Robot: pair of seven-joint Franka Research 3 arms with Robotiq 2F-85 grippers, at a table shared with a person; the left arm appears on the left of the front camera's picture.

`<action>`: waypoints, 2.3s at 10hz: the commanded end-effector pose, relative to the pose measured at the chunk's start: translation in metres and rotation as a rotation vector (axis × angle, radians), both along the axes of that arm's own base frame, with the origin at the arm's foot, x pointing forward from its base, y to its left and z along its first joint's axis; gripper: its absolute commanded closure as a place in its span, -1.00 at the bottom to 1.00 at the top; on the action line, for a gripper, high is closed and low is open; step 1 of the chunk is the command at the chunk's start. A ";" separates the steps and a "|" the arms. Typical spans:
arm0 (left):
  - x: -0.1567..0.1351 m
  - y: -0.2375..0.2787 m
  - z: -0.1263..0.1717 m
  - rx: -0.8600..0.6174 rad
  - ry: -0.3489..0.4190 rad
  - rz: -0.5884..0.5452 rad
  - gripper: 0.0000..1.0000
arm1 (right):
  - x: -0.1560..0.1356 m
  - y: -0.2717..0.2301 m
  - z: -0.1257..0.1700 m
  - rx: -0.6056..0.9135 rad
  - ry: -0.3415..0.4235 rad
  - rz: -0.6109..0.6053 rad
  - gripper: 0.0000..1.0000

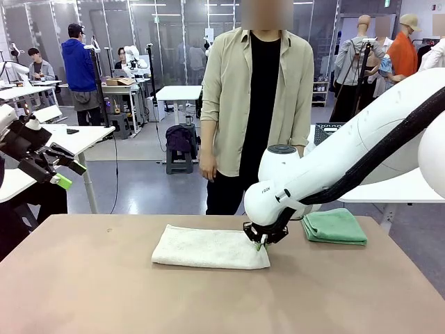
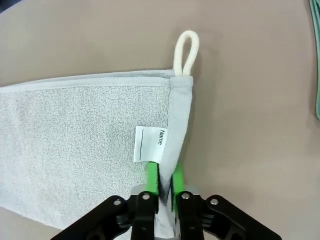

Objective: Fold the towels and place them in the basket.
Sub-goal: When a person lays out a Towel with hook on the table, fold it in half twice.

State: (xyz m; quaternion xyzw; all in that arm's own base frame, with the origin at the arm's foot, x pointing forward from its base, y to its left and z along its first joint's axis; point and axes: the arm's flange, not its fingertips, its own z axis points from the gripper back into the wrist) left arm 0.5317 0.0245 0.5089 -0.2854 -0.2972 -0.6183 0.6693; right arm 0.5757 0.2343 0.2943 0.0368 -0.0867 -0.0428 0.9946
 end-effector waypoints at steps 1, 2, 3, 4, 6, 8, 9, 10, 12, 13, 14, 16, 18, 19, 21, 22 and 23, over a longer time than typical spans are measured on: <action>-0.001 0.000 0.001 0.005 -0.005 0.001 -1.00 | 0.004 0.001 -0.006 -0.003 -0.009 0.018 1.00; -0.001 0.000 0.001 0.005 -0.005 0.001 -1.00 | 0.004 0.001 -0.007 -0.002 -0.007 0.016 1.00; -0.001 0.000 0.001 0.005 -0.005 0.001 -1.00 | 0.004 0.000 -0.007 0.000 -0.006 0.016 1.00; -0.001 0.000 0.001 0.005 -0.005 0.001 -1.00 | 0.003 0.001 -0.005 0.002 -0.006 0.018 1.00; -0.001 0.000 0.001 0.005 -0.005 0.001 -1.00 | -0.001 0.004 0.002 0.004 -0.023 0.040 1.00; -0.001 0.000 0.001 0.005 -0.005 0.001 -1.00 | -0.004 0.008 0.015 0.000 -0.045 0.062 1.00; -0.001 0.000 0.001 0.005 -0.005 0.001 -1.00 | -0.006 0.012 0.024 -0.008 -0.055 0.073 1.00; -0.001 0.000 0.001 0.005 -0.005 0.001 -1.00 | -0.006 0.013 0.034 -0.013 -0.067 0.087 1.00; -0.001 0.000 0.001 0.005 -0.005 0.001 -1.00 | -0.001 0.003 0.052 -0.036 -0.098 0.108 1.00; -0.001 0.000 0.001 0.005 -0.005 0.001 -1.00 | -0.002 0.003 0.060 -0.056 -0.101 0.112 1.00; -0.001 0.000 0.001 0.005 -0.005 0.001 -1.00 | -0.002 0.005 0.068 -0.063 -0.117 0.123 1.00; -0.001 0.000 0.001 0.005 -0.005 0.001 -1.00 | -0.001 0.018 0.084 -0.089 -0.133 0.150 1.00; -0.001 0.000 0.001 0.005 -0.005 0.001 -1.00 | -0.008 0.043 0.094 -0.113 -0.096 0.151 1.00; -0.001 0.000 0.001 0.005 -0.005 0.001 -1.00 | -0.014 0.058 0.101 -0.128 -0.078 0.157 1.00; -0.001 0.000 0.001 0.005 -0.005 0.001 -1.00 | -0.023 0.083 0.114 -0.173 -0.038 0.146 1.00; -0.001 0.000 0.001 0.005 -0.005 0.001 -1.00 | -0.027 0.096 0.120 -0.192 -0.034 0.148 1.00; -0.001 0.000 0.001 0.005 -0.005 0.001 -1.00 | -0.028 0.110 0.124 -0.207 -0.050 0.160 1.00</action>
